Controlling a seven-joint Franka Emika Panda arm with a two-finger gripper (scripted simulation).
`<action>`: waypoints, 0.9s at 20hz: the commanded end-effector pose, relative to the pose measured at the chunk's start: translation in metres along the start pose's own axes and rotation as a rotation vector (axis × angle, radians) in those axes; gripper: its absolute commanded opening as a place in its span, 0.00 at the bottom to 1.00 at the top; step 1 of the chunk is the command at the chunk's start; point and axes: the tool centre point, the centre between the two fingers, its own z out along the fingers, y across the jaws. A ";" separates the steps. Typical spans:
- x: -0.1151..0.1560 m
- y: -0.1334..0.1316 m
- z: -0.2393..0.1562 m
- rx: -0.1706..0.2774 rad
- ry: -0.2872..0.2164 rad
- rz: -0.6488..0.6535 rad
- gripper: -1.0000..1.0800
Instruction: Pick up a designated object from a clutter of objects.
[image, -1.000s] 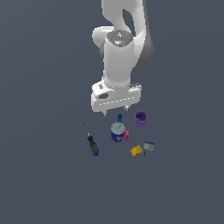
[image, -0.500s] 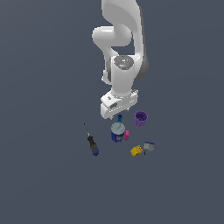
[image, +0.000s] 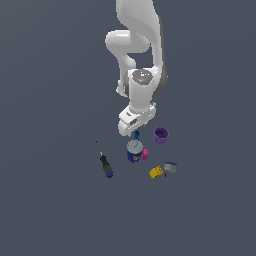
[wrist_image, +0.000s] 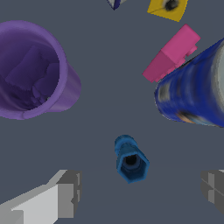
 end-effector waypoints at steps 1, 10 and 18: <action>-0.001 -0.001 0.002 0.000 0.000 -0.008 0.96; -0.001 -0.001 0.017 0.001 0.000 -0.005 0.96; -0.002 -0.002 0.046 0.001 0.000 -0.007 0.96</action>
